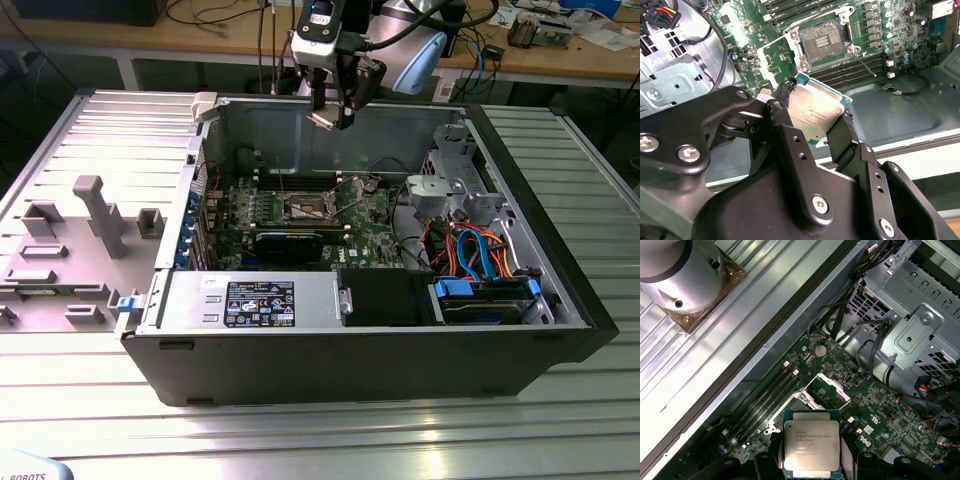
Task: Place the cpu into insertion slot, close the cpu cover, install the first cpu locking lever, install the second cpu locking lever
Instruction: 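Place the cpu into insertion slot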
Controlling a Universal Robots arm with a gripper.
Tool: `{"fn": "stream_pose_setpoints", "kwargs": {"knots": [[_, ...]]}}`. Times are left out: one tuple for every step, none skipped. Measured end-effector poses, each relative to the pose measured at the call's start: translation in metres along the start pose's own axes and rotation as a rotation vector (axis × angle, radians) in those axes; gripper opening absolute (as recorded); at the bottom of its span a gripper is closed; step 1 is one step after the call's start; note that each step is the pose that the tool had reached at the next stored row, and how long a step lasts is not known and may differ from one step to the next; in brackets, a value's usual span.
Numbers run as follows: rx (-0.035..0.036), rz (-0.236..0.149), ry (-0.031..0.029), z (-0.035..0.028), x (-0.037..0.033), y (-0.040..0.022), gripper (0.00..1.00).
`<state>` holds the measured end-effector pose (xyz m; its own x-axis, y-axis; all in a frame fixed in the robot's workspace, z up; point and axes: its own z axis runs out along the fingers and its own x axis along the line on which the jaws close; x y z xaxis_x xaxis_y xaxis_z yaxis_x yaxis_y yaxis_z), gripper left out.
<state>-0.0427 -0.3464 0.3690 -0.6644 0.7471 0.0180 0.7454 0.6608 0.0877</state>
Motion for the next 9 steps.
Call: {"fn": "stream_pose_setpoints", "kwargs": {"knots": [[-0.0001,0.001,-0.0001,0.0,0.0,0.0,0.54],[0.0,0.002,-0.0001,0.0,0.0,0.0,0.54],[-0.0001,0.002,-0.0002,0.0,0.0,0.0,0.54],[0.0,0.003,-0.0003,0.0,0.0,0.0,0.54],[-0.0001,0.004,-0.0003,0.0,0.0,0.0,0.54],[-0.0001,0.004,-0.0004,0.0,0.0,0.0,0.54],[-0.0001,0.005,-0.0005,0.0,0.0,0.0,0.54],[-0.0001,0.006,-0.0005,0.0,0.0,0.0,0.54],[-0.0001,0.007,-0.0006,0.0,0.0,0.0,0.54]]}}
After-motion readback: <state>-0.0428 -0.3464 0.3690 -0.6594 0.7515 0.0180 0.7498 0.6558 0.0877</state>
